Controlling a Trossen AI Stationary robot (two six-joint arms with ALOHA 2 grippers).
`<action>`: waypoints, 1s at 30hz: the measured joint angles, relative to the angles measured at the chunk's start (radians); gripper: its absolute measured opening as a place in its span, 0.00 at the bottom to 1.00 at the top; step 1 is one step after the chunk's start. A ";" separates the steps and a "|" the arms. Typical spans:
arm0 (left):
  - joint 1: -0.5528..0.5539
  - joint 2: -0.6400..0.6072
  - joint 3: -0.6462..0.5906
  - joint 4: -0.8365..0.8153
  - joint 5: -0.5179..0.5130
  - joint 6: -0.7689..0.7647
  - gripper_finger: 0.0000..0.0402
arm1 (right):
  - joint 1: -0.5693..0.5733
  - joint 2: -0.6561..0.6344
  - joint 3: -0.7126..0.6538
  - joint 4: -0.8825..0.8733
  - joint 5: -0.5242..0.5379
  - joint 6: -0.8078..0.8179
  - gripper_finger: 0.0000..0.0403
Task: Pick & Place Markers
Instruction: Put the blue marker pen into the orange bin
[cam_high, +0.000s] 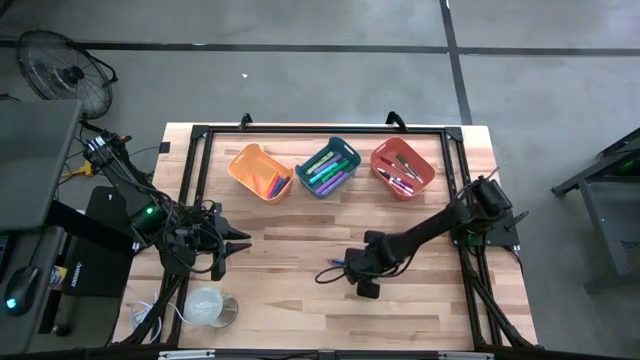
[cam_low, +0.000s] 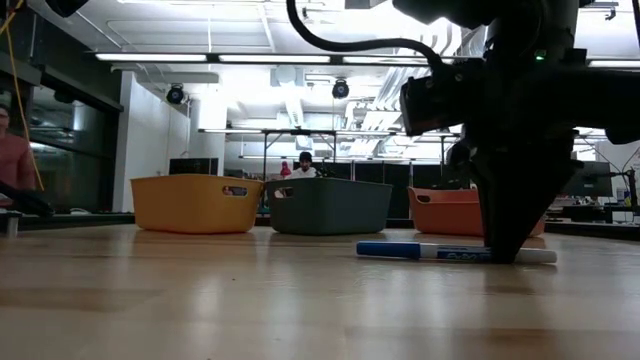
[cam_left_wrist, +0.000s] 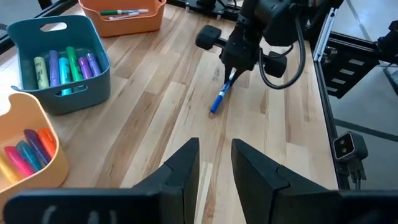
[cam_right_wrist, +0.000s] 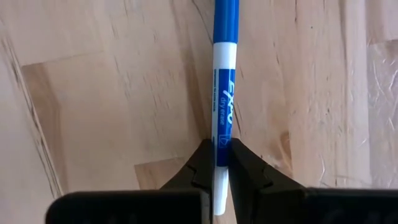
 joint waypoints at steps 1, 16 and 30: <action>0.000 0.000 0.000 0.000 0.000 0.000 0.23 | 0.000 0.000 0.011 -0.014 0.009 -0.001 0.04; 0.000 0.000 0.000 0.002 -0.003 -0.001 0.23 | -0.034 0.007 0.130 -0.187 0.104 -0.018 0.03; 0.000 0.000 0.000 0.010 -0.004 -0.001 0.23 | -0.292 -0.303 0.071 -0.532 0.292 -0.009 0.02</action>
